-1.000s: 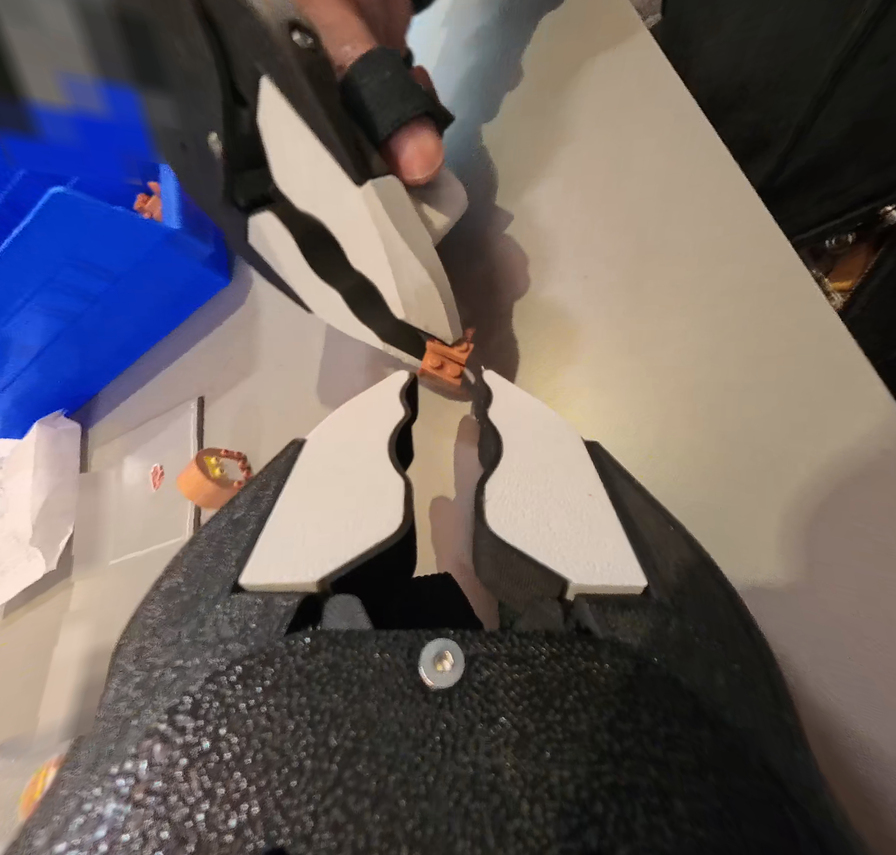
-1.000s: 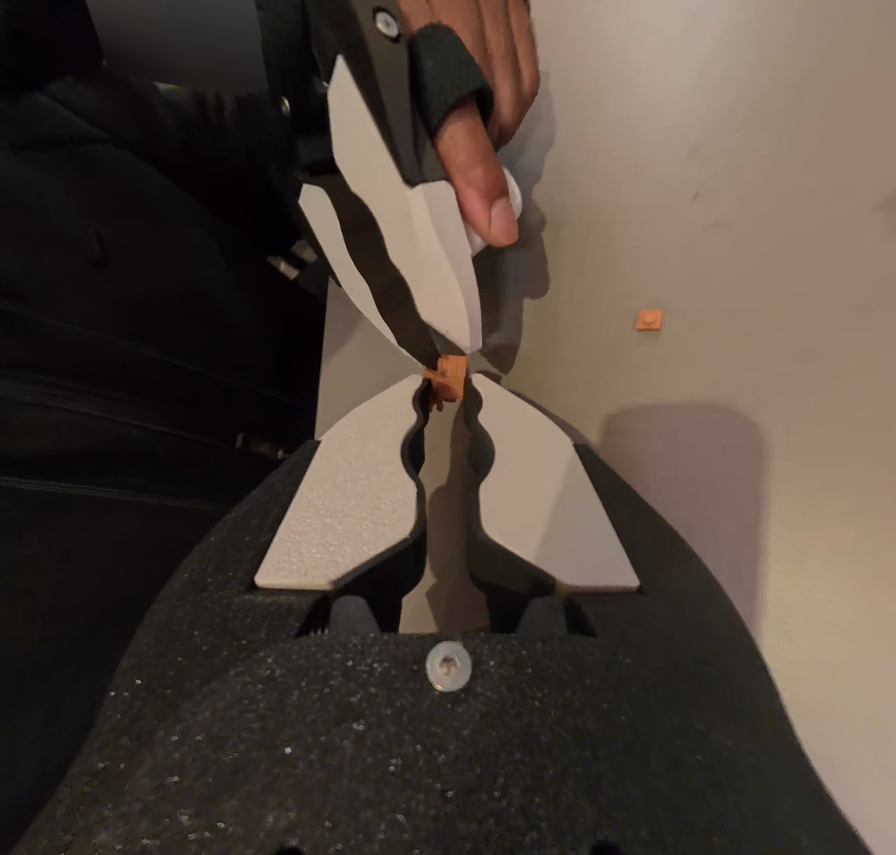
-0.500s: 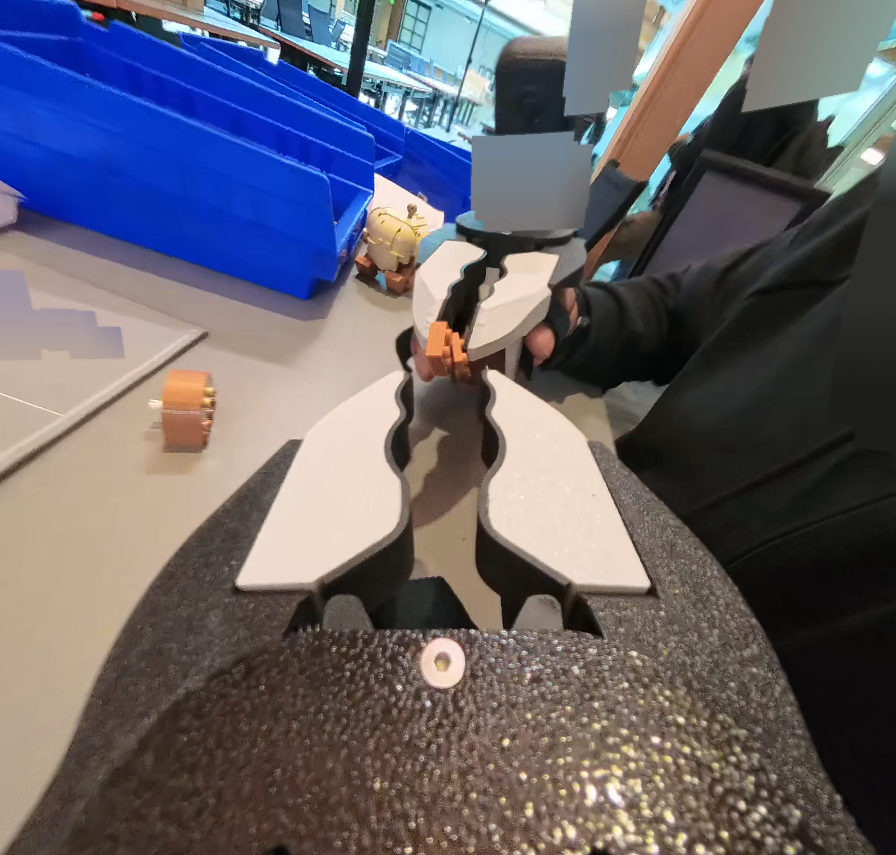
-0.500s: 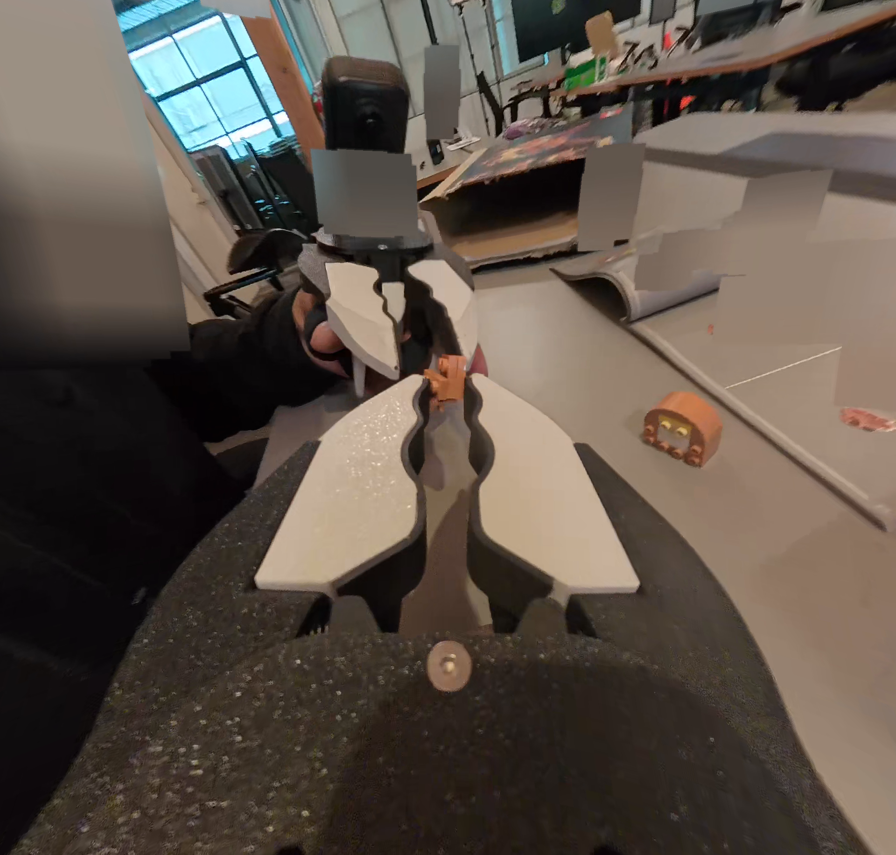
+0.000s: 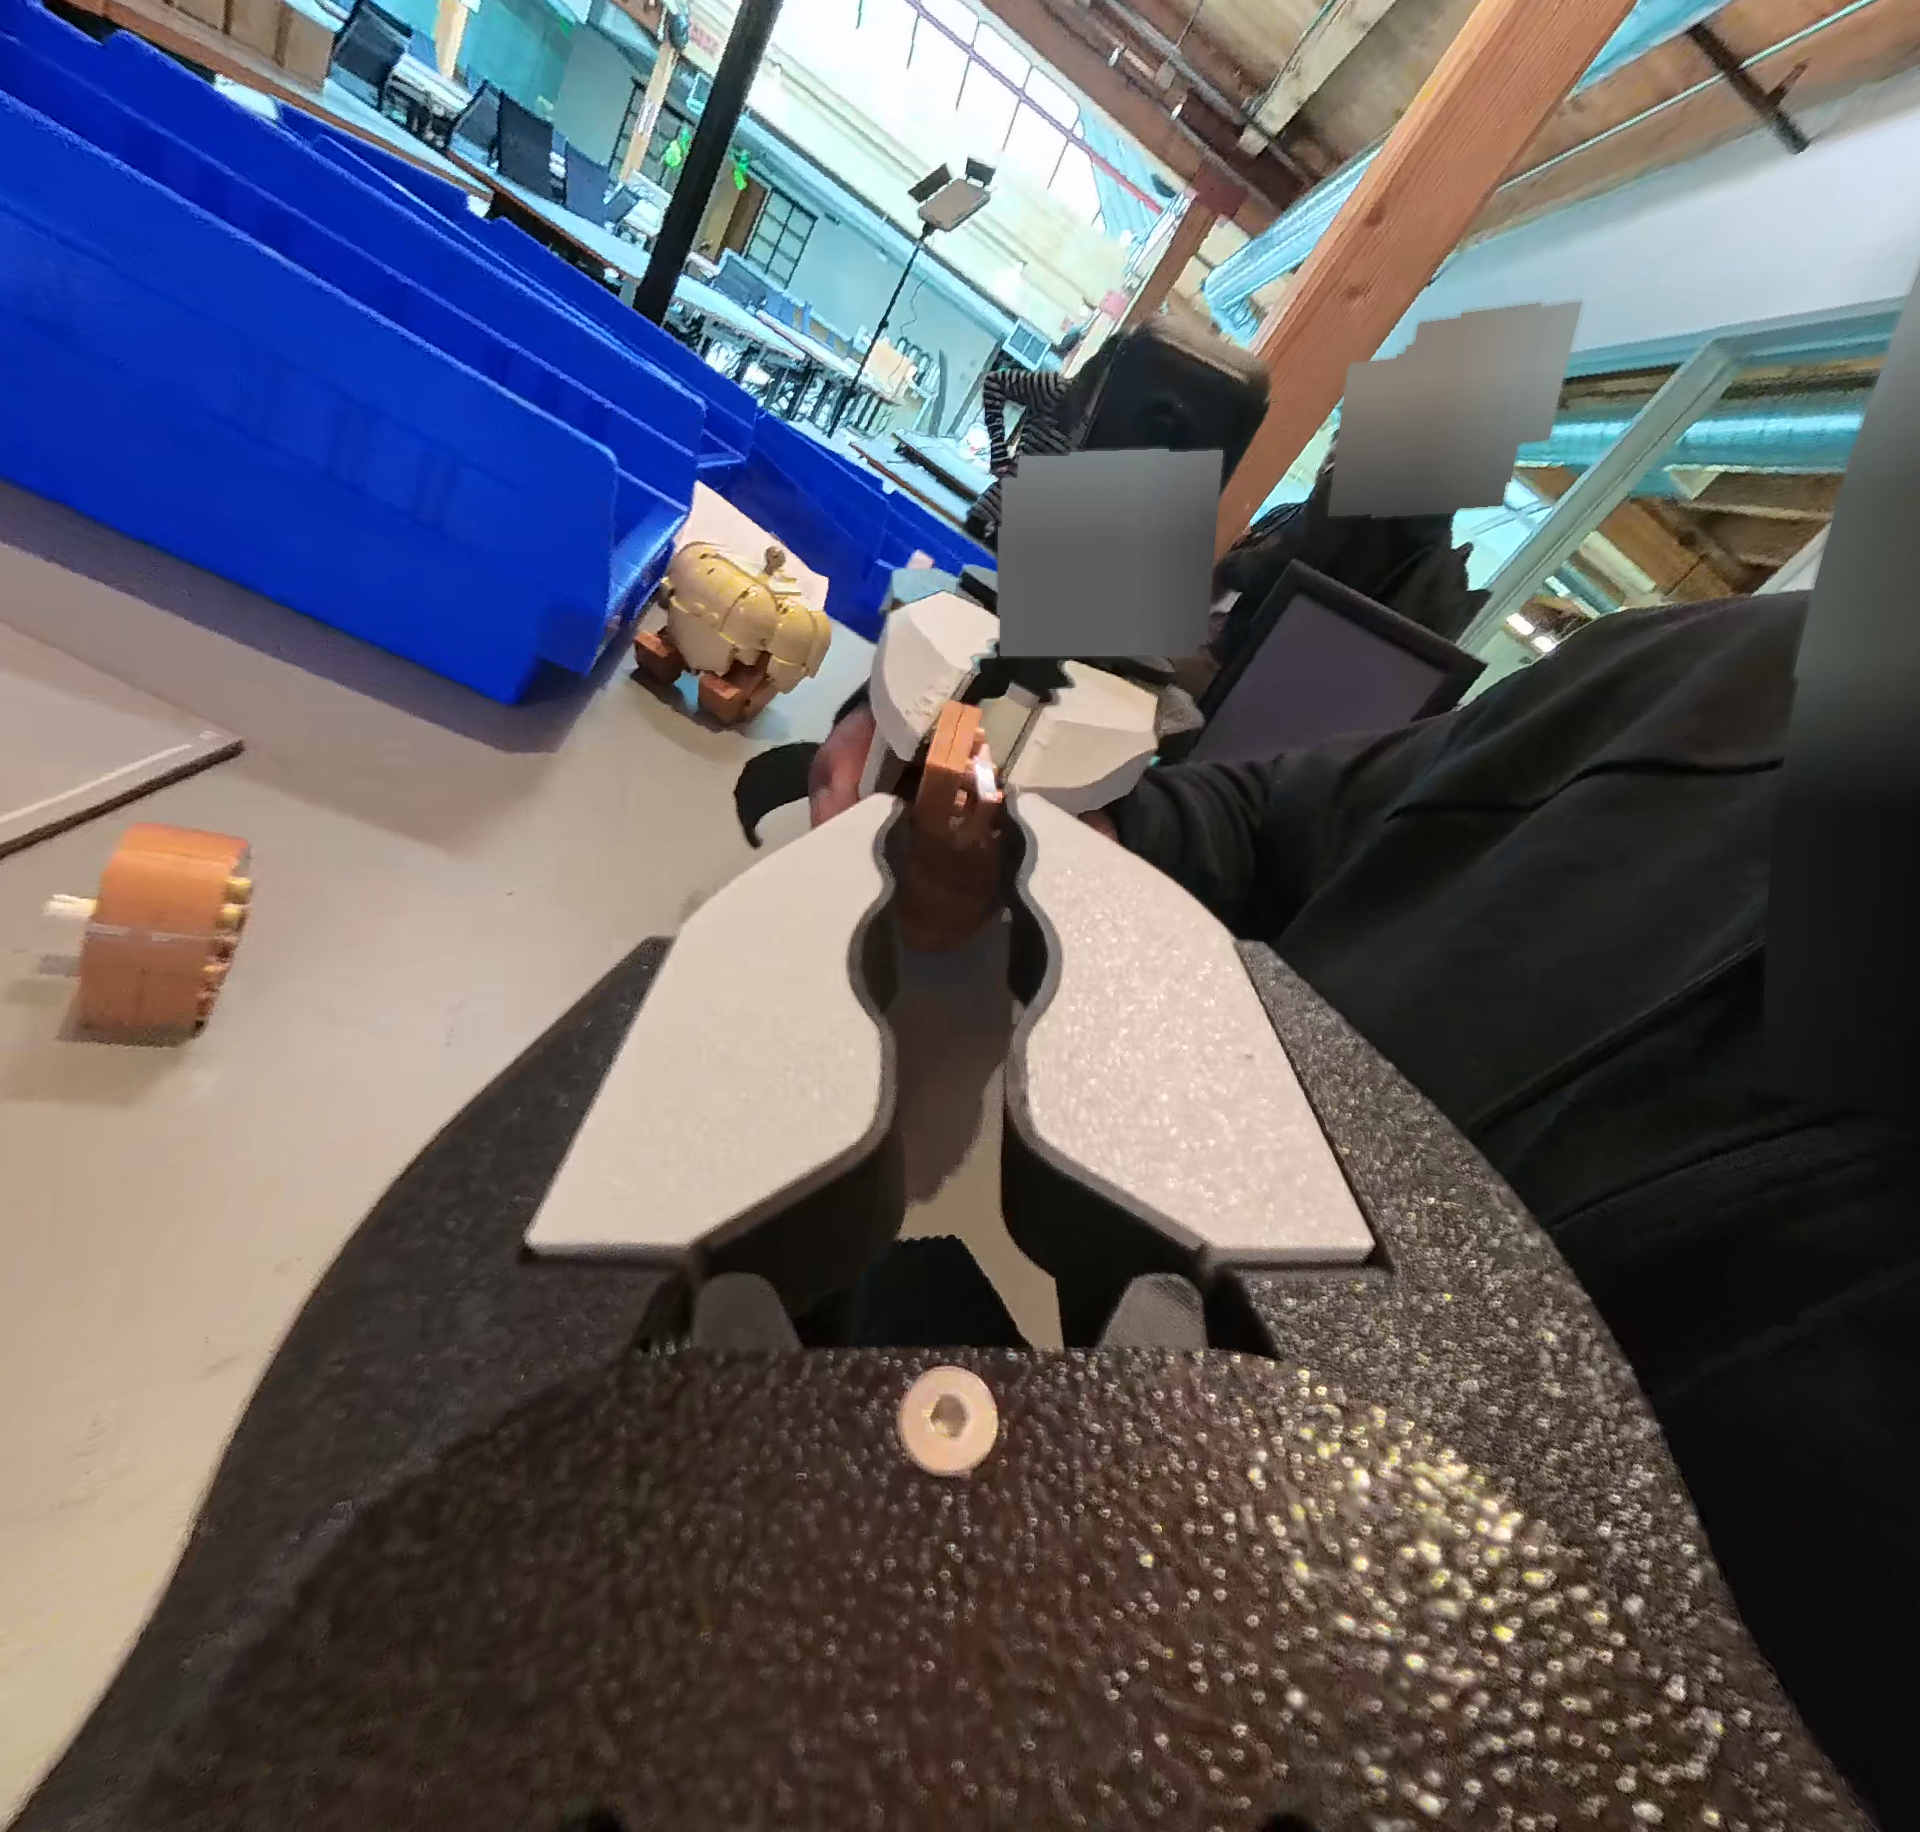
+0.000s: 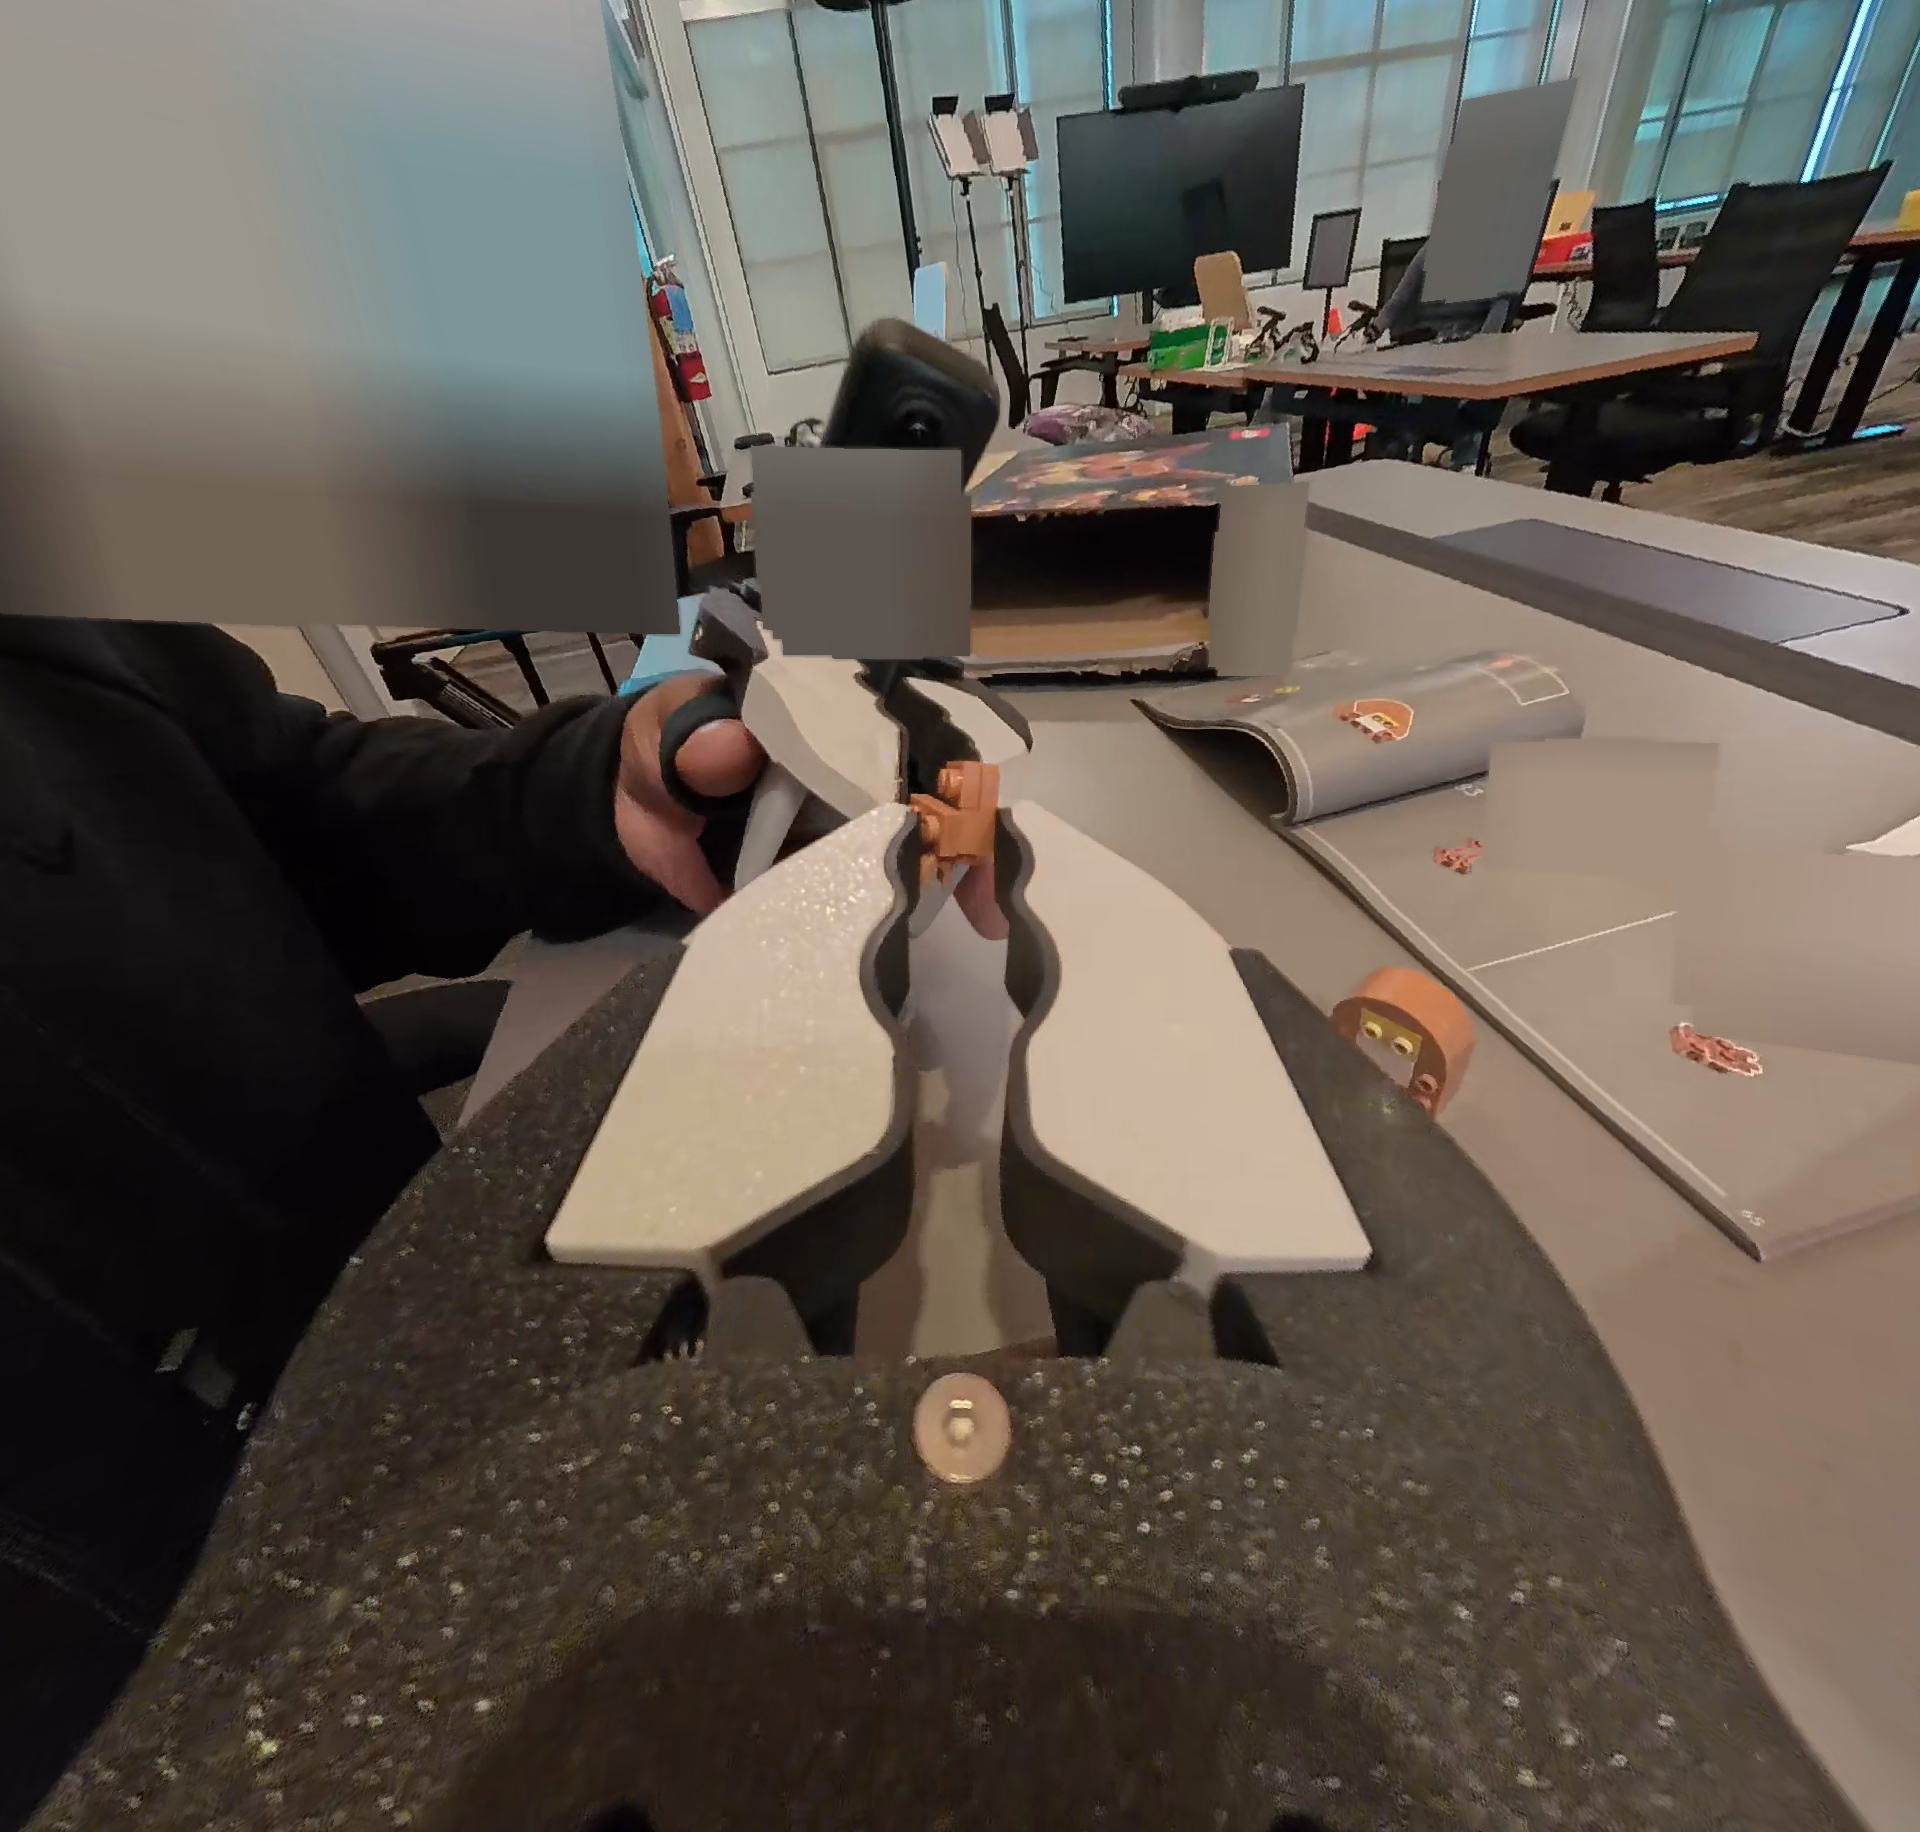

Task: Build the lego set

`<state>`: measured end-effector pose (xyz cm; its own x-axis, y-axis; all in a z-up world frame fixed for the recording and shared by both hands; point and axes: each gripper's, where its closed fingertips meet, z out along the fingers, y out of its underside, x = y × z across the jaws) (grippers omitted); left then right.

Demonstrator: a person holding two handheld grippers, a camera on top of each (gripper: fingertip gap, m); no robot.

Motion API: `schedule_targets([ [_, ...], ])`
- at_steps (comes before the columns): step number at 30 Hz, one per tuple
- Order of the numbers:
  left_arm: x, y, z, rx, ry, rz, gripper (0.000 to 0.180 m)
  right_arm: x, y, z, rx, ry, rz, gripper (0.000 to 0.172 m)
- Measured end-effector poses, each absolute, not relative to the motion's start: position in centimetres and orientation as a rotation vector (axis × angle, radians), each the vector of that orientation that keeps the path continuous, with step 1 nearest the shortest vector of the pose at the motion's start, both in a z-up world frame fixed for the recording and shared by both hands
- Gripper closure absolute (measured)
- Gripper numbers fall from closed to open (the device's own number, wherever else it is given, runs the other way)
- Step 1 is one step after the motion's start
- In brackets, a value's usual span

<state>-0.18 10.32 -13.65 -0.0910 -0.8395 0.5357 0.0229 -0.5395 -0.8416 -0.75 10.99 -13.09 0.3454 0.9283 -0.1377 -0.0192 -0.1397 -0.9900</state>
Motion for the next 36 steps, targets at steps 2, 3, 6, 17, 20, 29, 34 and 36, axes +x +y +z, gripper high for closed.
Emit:
schedule_targets([
  [2, -0.2, 10.2, -13.3, -1.514, 0.884, -1.749, 0.165, -0.8, 10.9, -12.7, -1.442, -0.87, 1.045, 0.158],
  [3, -0.2, 10.1, -13.1, -1.504, 0.874, -1.769, 0.165, -0.8, 10.8, -12.6, -1.43, -0.867, 1.047, 0.158],
  [6, -0.2, 9.9, -12.7, -1.469, 0.851, -1.82, 0.165, -0.9, 10.6, -12.0, -1.394, -0.851, 1.059, 0.158],
  [17, -0.2, 9.3, -11.6, -1.374, 0.841, -1.868, 0.168, -1.0, 10.1, -10.8, -1.332, -0.802, 1.124, 0.159],
  [20, -0.3, 9.3, -11.4, -1.361, 0.841, -1.872, 0.168, -1.0, 10.1, -10.6, -1.327, -0.788, 1.137, 0.159],
  [29, -0.4, 9.1, -11.0, -1.313, 0.873, -1.845, 0.17, -1.1, 9.9, -10.2, -1.302, -0.77, 1.143, 0.159],
  [34, -0.4, 9.1, -11.2, -1.314, 0.891, -1.839, 0.17, -1.2, 9.9, -10.4, -1.315, -0.784, 1.134, 0.159],
  [36, -0.5, 9.0, -11.2, -1.309, 0.901, -1.828, 0.171, -1.2, 9.8, -10.5, -1.316, -0.78, 1.14, 0.159],
])
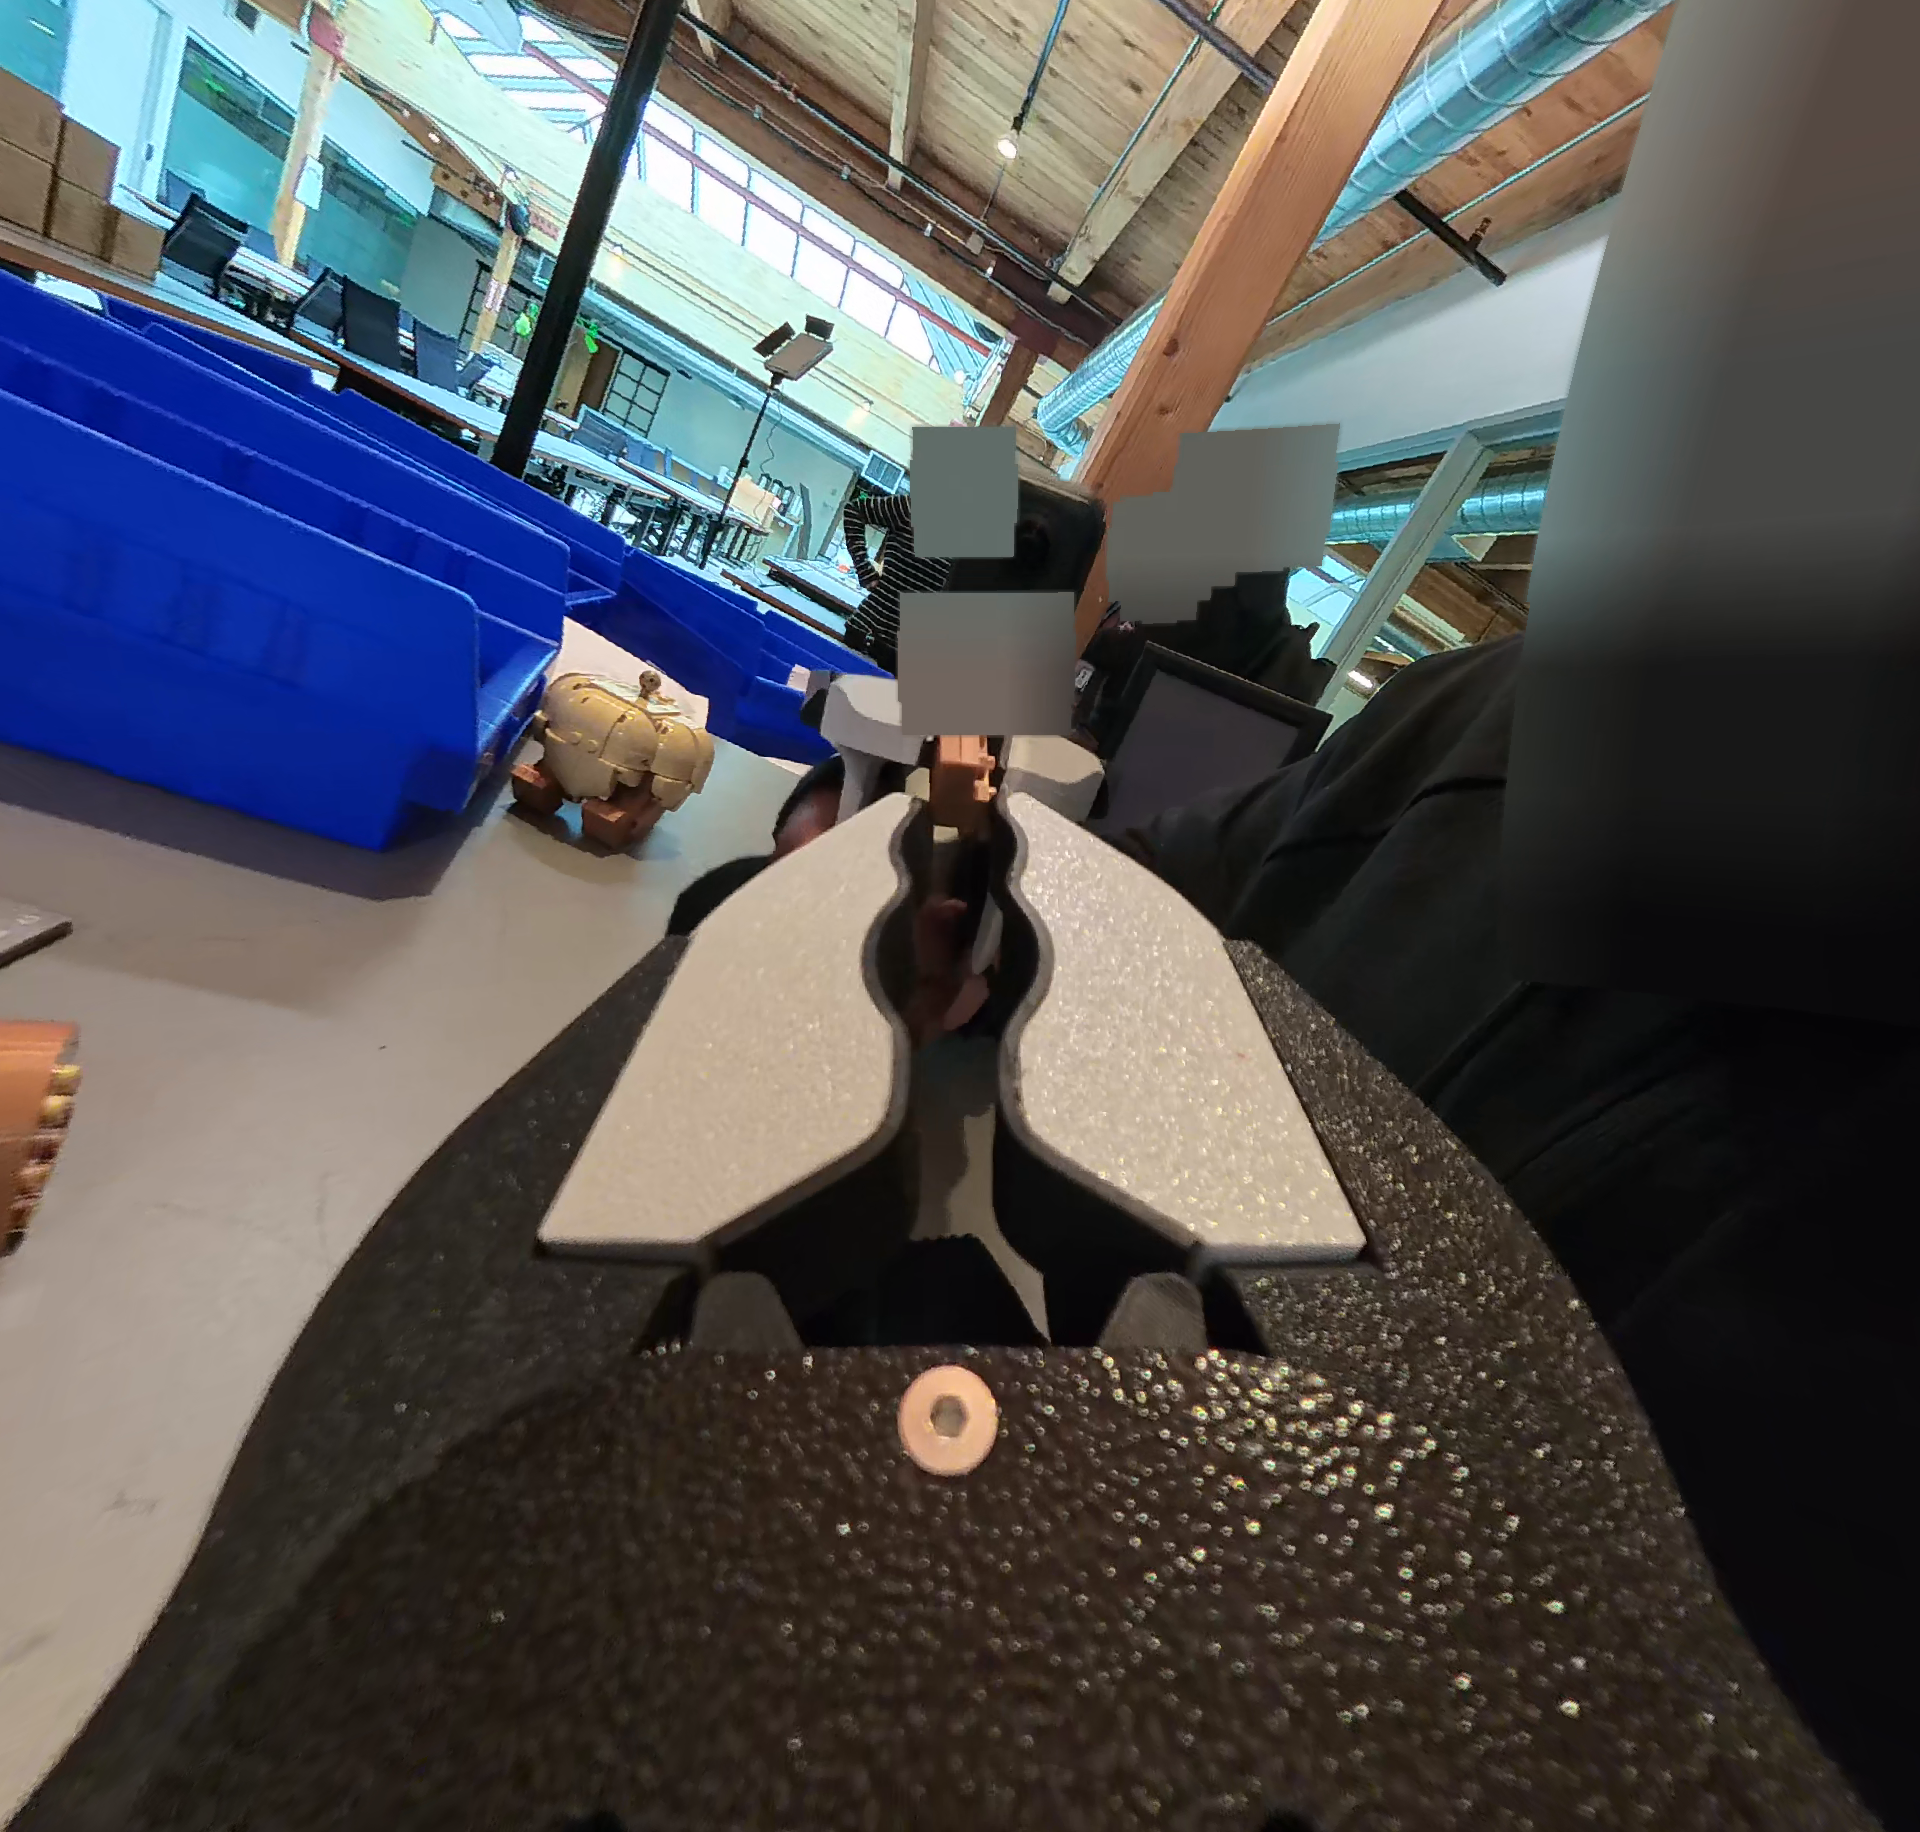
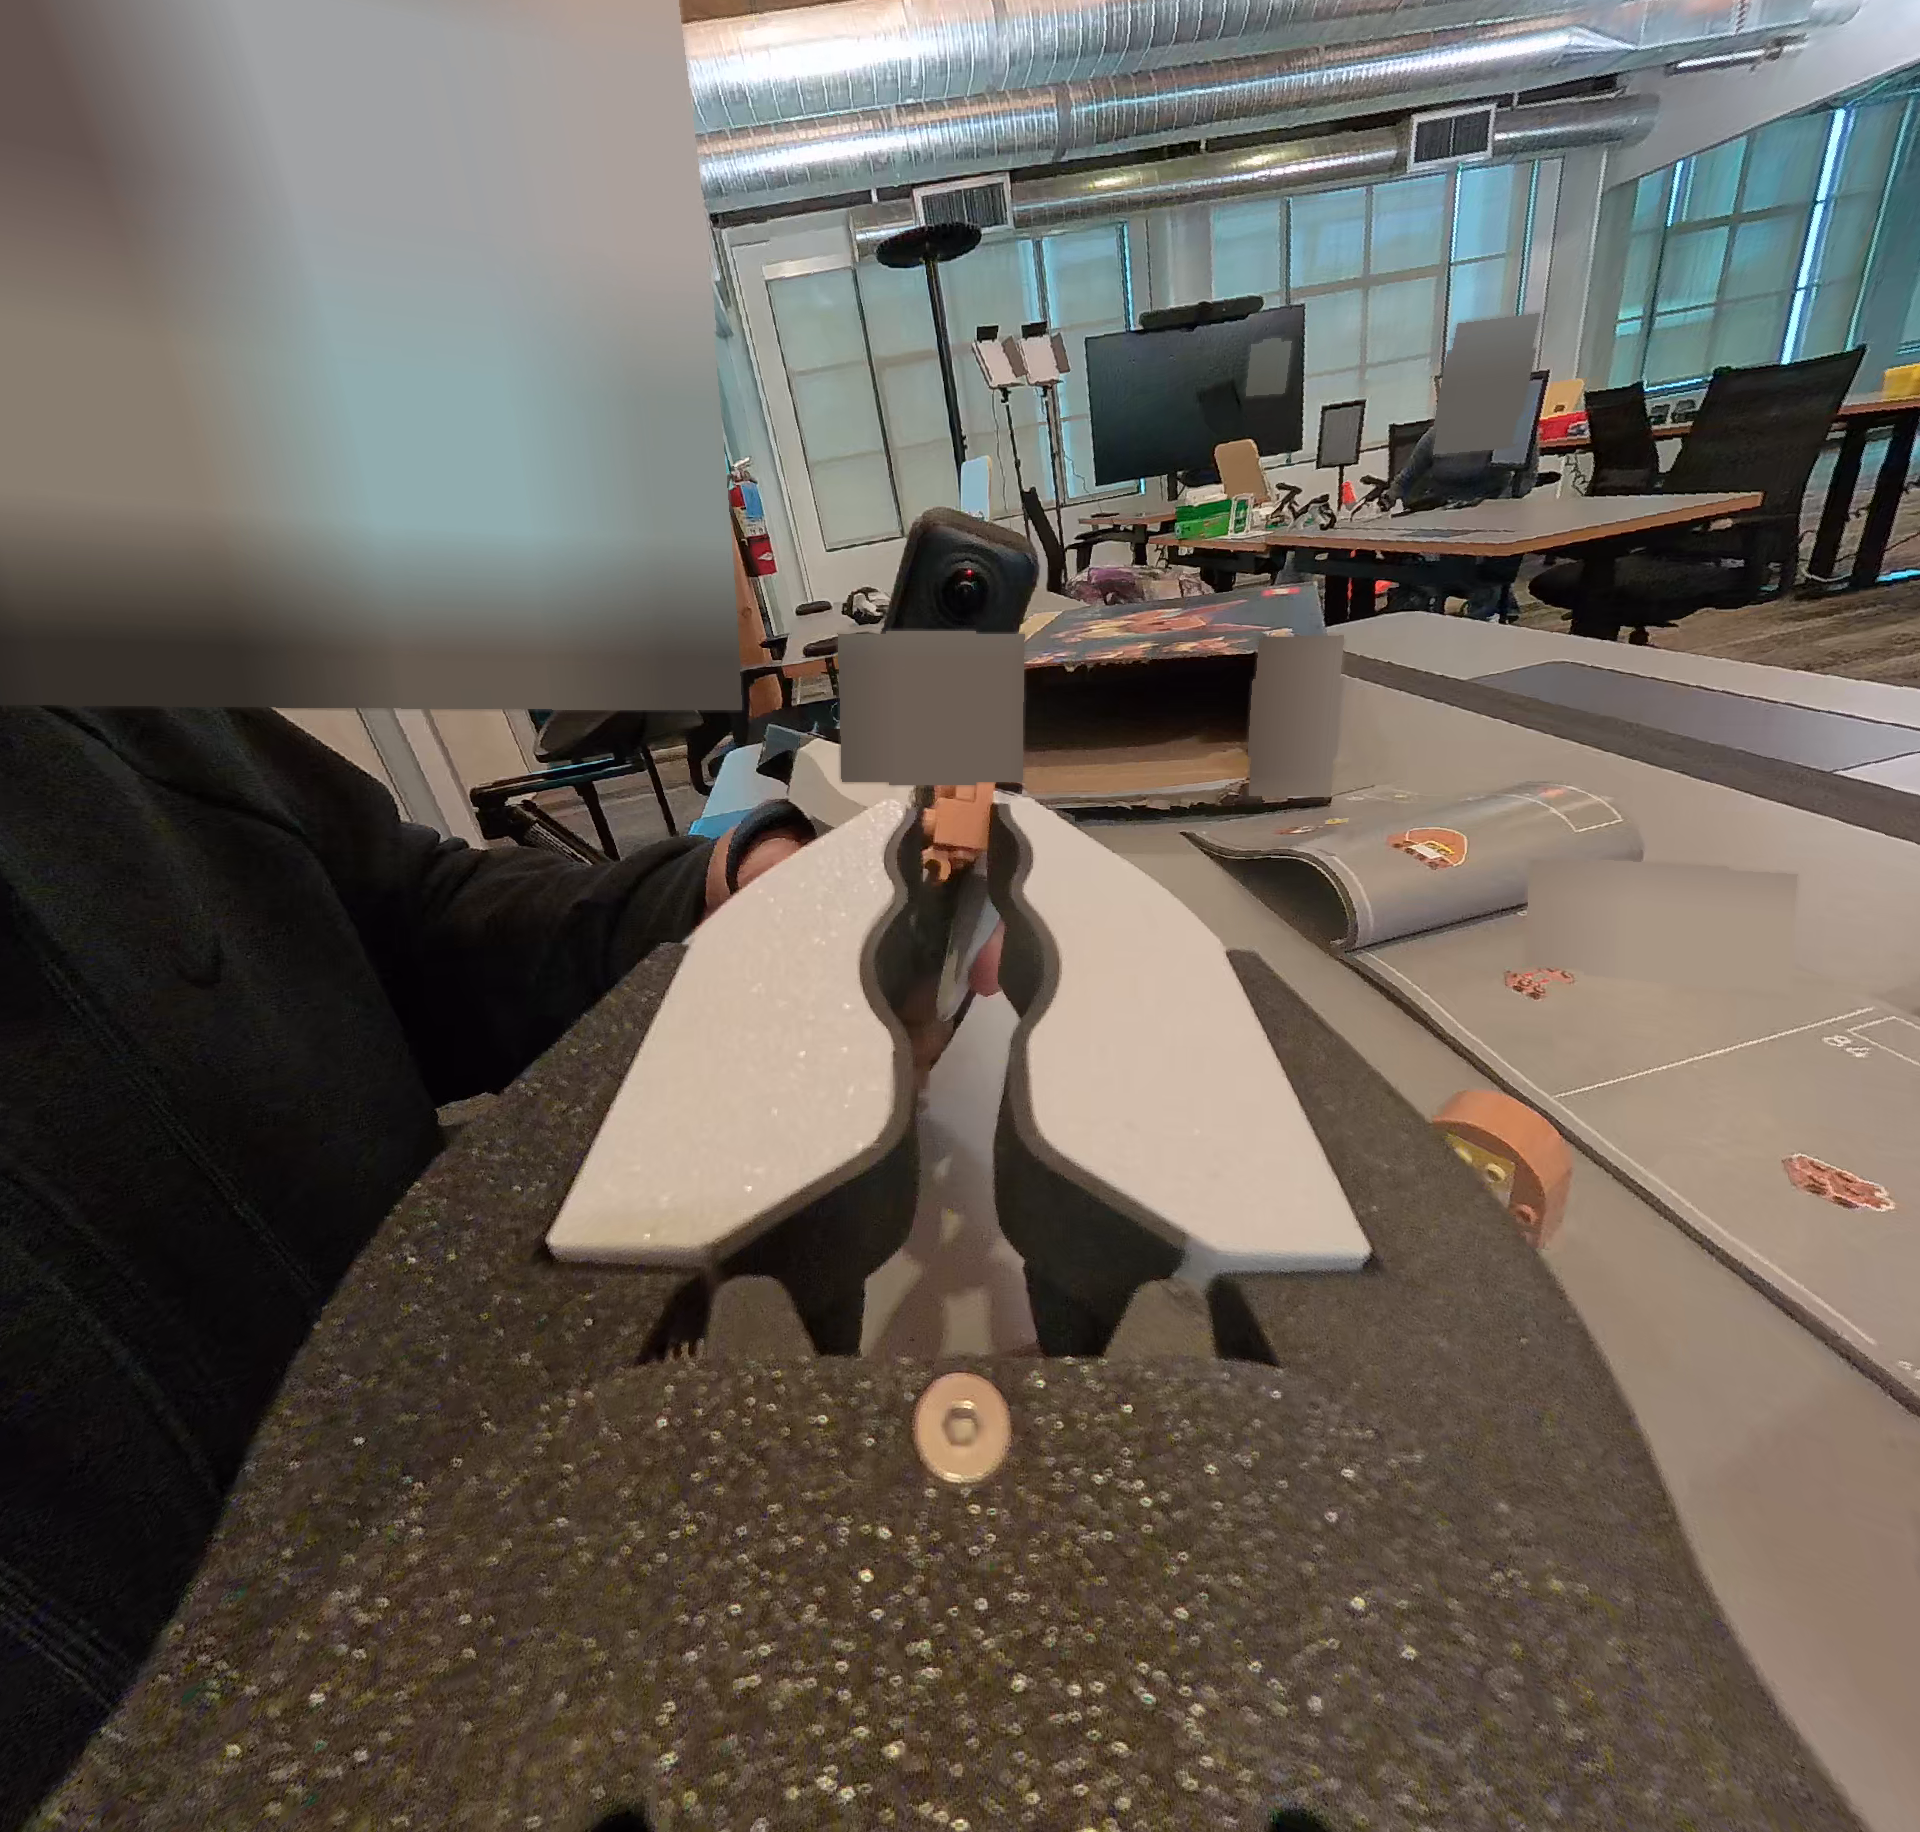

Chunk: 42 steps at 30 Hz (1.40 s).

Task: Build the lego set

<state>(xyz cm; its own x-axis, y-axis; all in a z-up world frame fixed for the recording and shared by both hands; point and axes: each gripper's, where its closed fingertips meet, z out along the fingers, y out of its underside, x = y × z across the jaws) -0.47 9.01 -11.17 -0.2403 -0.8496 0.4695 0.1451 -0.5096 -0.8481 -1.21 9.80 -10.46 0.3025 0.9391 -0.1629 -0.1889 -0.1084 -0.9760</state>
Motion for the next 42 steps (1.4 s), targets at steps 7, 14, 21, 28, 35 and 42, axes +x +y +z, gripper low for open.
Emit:
schedule_targets([
  [7, -0.4, 9.1, -11.6, -1.319, 0.934, -1.782, 0.171, -1.1, 9.9, -10.9, -1.337, -0.794, 1.122, 0.16],
  [14, -0.4, 9.7, -12.5, -1.371, 0.998, -1.632, 0.164, -1.1, 10.2, -11.8, -1.375, -0.855, 1.067, 0.16],
  [21, -1.4, 10.1, -13.0, -1.35, 1.133, -1.422, 0.161, -1.5, 9.7, -13.6, -1.464, -1.002, 1.025, 0.16],
  [28, -0.7, 9.4, -14.5, -1.394, 1.265, -1.396, 0.172, -1.6, 9.5, -14.7, -1.526, -1.06, 1.039, 0.16],
  [35, -0.6, 10.3, -14.4, -1.455, 1.096, -1.544, 0.173, -1.2, 10.6, -14.7, -1.588, -0.95, 1.103, 0.154],
  [42, -0.6, 11.3, -13.0, -1.401, 0.865, -1.595, 0.173, -1.3, 10.9, -14.3, -1.591, -0.853, 1.176, 0.146],
])
